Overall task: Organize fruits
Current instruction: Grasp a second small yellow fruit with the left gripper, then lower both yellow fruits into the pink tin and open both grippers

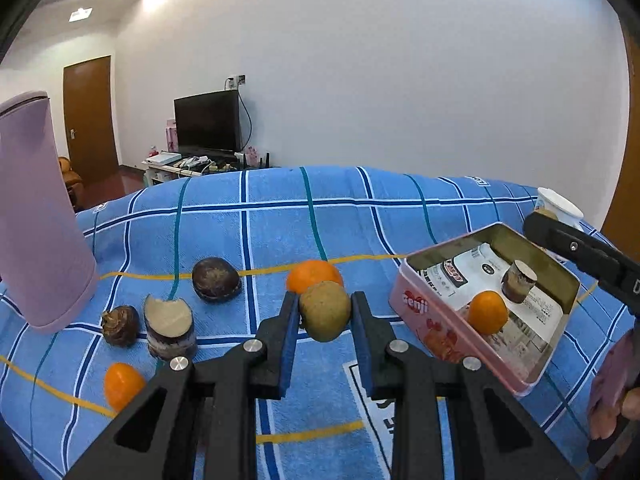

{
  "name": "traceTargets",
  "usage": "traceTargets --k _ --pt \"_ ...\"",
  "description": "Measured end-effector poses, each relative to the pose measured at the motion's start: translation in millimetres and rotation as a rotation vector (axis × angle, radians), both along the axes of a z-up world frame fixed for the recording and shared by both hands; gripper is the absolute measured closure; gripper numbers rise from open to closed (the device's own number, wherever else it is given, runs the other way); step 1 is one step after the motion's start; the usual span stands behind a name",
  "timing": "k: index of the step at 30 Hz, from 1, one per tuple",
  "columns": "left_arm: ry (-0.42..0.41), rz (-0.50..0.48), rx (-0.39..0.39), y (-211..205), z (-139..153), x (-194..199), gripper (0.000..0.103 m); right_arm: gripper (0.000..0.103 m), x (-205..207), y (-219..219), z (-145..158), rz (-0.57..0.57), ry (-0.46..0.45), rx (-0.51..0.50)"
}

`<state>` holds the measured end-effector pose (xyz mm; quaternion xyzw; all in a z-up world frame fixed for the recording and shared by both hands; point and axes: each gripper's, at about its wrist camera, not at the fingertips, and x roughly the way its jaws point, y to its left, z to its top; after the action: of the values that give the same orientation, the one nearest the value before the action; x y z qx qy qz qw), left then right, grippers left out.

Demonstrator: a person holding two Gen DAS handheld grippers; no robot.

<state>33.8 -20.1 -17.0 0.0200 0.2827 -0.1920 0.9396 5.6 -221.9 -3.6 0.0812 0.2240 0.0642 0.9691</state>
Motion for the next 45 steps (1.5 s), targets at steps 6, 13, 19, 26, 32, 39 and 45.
traceTargets --k 6,13,19,26,32,39,45 --pt "-0.007 0.011 -0.045 -4.2 2.9 2.8 0.076 0.072 -5.0 -35.3 1.9 -0.067 -0.015 0.004" --pt "-0.043 -0.007 -0.063 -30.9 18.2 -2.0 0.076 0.072 -6.8 -70.2 4.7 -0.151 -0.026 0.0" --pt "-0.032 -0.058 -0.055 -73.9 23.1 -3.3 0.076 0.072 -2.9 -92.6 3.7 -0.197 -0.015 -0.017" --pt "-0.006 -0.057 -0.001 -126.4 15.7 7.0 0.076 0.072 9.8 -112.3 -7.1 -0.203 0.041 0.016" --pt "0.019 -0.004 0.061 -141.7 1.3 21.6 0.076 0.072 28.3 -98.3 -16.4 -0.172 0.08 -0.036" --pt "0.038 0.048 0.078 -133.3 -6.1 35.0 0.076 0.072 45.2 -84.1 -27.6 -0.162 0.13 -0.067" --pt "0.067 0.045 0.109 -137.6 -17.1 40.0 0.076 0.072 50.4 -75.1 -33.8 -0.143 0.148 -0.096"
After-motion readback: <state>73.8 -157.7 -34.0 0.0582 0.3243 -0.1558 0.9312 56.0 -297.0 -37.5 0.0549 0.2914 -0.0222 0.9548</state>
